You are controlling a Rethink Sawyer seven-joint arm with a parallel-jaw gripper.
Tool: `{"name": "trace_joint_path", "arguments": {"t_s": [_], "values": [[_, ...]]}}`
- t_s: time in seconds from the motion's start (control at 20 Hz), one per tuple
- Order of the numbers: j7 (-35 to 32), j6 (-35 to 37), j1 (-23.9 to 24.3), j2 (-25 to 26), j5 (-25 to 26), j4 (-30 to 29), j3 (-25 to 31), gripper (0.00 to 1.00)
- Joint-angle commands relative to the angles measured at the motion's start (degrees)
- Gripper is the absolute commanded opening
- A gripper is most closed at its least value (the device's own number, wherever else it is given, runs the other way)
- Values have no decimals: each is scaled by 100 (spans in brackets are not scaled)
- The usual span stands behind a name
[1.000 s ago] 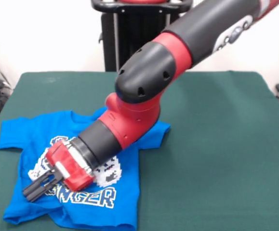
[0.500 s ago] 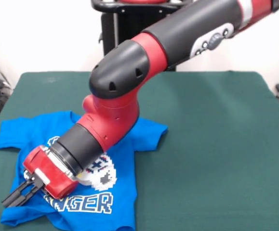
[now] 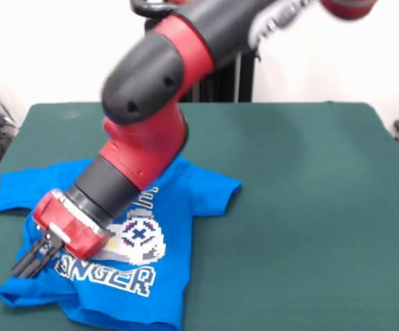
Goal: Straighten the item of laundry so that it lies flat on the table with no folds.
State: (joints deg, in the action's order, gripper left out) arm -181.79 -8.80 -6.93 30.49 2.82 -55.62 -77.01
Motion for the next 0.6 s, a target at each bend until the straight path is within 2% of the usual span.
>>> {"name": "trace_joint_path", "arguments": {"t_s": [0.05,0.2,0.3,0.6], "values": [[1942,1444,333,-1896,1896,459,4615,0],[2647,2105,635,-2699,2161,-7,5687,0],[2832,2349,686,-2941,2195,-179,5897,0],[2670,2457,627,-3170,2231,-354,5959,0]]}}
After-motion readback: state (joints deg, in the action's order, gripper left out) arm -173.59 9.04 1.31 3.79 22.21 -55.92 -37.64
